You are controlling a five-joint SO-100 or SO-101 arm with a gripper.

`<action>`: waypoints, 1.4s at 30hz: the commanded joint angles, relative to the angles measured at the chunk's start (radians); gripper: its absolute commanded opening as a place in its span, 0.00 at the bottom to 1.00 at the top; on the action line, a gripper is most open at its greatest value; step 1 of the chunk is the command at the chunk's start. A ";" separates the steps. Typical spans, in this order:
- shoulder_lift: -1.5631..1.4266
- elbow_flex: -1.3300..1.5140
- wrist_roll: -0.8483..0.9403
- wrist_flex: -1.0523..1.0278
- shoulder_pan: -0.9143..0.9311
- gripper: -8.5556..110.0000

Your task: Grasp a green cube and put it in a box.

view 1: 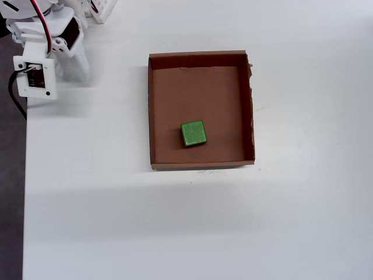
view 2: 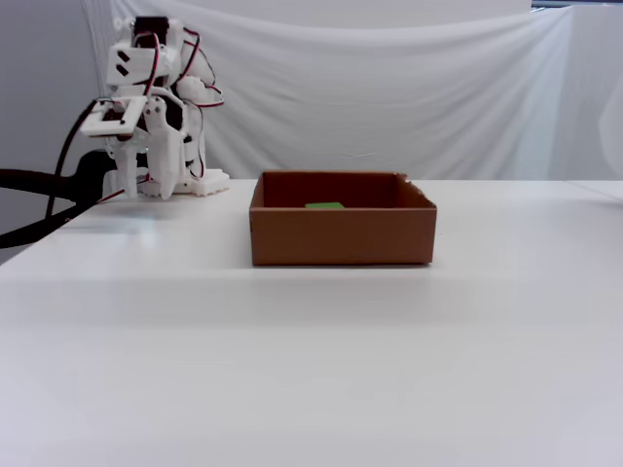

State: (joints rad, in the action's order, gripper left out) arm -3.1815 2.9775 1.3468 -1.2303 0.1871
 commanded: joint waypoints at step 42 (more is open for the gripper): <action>-0.003 -0.006 -0.207 -0.015 0.002 0.25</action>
State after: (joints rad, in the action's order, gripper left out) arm -3.1830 2.9775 1.1459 -1.2364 0.1871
